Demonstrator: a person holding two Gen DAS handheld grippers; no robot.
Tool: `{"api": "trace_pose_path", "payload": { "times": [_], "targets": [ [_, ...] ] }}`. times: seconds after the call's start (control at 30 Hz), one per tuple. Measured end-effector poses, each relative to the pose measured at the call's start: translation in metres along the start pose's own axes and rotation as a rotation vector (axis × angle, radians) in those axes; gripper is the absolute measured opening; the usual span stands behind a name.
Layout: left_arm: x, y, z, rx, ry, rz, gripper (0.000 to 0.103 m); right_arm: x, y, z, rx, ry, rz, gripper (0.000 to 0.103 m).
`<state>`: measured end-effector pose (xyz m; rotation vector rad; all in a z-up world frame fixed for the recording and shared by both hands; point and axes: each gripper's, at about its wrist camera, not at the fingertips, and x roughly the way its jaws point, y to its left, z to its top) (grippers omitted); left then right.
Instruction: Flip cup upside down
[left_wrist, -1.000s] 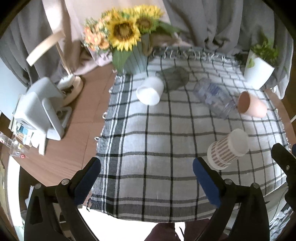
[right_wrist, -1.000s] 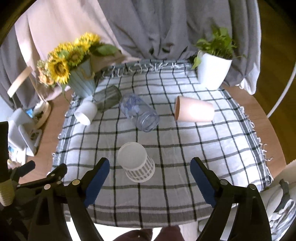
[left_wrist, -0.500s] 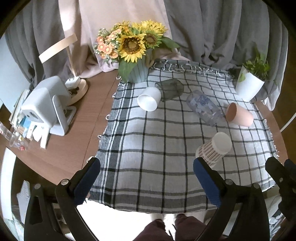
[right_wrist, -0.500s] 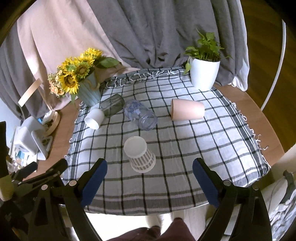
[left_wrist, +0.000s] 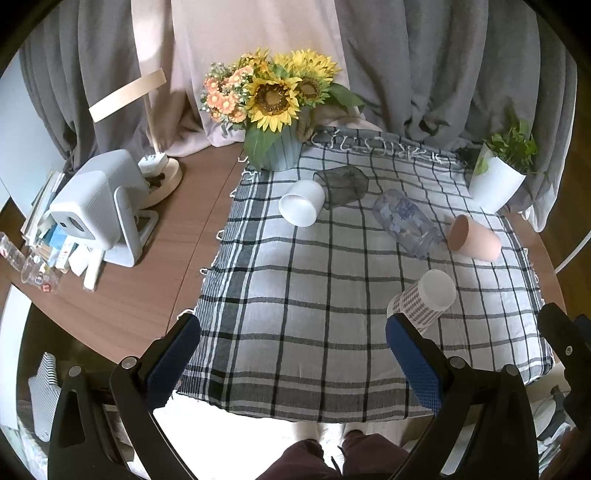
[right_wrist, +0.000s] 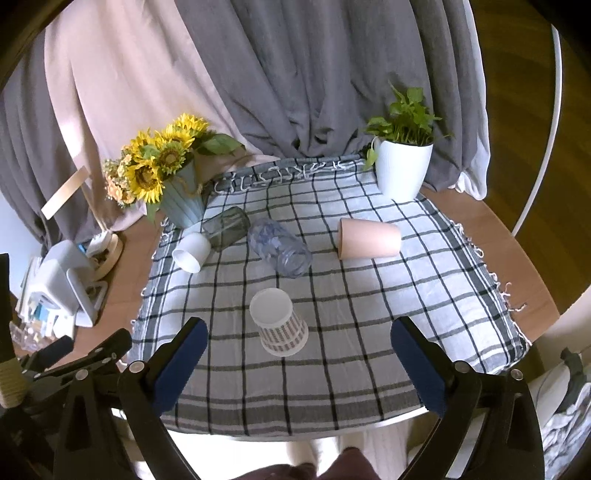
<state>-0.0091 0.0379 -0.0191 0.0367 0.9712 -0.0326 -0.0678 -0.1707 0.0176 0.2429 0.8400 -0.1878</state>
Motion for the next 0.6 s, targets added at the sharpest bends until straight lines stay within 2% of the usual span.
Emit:
{"api": "trace_pose_path", "payload": {
  "times": [0.6],
  "targets": [
    [0.0016,-0.0010,0.0017,0.012,-0.005,-0.006,0.102,-0.0005,0.0006,0.0004,0.000,0.000,-0.007,0.100]
  ]
}}
